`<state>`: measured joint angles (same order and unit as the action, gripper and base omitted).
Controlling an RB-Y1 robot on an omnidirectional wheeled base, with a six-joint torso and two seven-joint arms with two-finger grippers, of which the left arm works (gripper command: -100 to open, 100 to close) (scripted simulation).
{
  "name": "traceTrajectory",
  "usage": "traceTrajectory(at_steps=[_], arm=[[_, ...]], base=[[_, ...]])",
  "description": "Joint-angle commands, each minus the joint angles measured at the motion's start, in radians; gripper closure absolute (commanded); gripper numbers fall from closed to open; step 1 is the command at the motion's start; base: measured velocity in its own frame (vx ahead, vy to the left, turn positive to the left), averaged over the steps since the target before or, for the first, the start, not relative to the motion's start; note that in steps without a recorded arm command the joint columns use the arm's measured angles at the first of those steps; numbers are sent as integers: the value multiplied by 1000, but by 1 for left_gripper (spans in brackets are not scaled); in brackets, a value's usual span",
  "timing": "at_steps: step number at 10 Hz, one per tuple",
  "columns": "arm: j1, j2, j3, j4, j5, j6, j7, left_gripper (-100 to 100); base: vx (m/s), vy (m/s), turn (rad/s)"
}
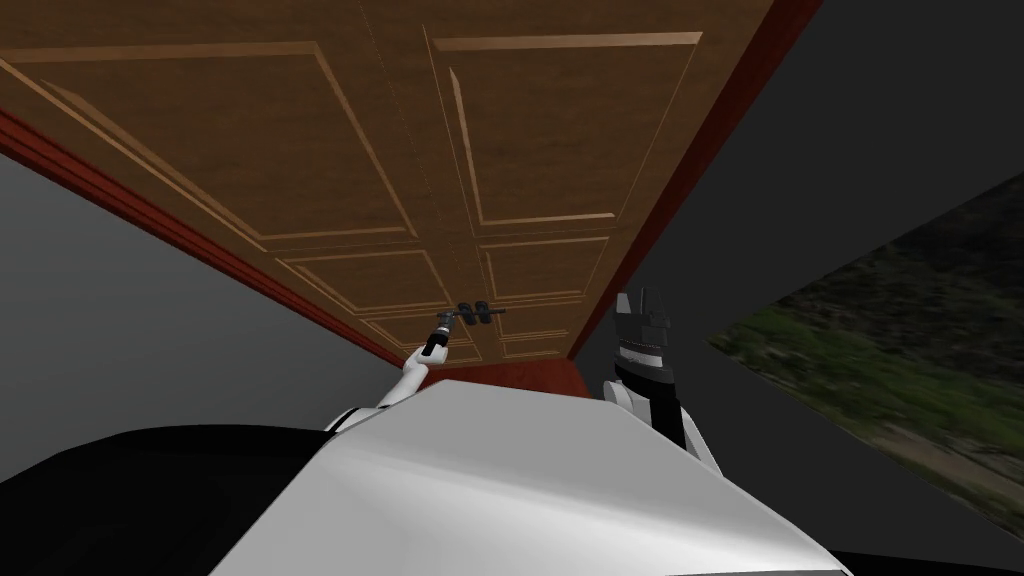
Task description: Pull the door open
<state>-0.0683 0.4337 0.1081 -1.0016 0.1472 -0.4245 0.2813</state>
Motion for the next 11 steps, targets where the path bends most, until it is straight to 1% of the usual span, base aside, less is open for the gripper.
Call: traceTrajectory(at_steps=[1, 4, 5, 6, 7, 9, 11], arm=[[1, 0, 0, 1, 0, 1, -1, 100], [1, 0, 0, 1, 0, 1, -1, 100], [16, 16, -2, 0, 2, -2, 11, 100], [20, 22, -5, -2, 2, -4, 15, 100], [28, 32, -12, -7, 2, -8, 25, 100], [43, 50, -38, -22, 1, -20, 49, 100], [56, 65, -70, -40, -1, -34, 74, 100]], base=[[-32, 10, -26], [-8, 2, -2], [-85, 40, -33], [-177, 50, -63], [-212, 25, -84], [-201, 41, -113], [-212, 60, -137]])
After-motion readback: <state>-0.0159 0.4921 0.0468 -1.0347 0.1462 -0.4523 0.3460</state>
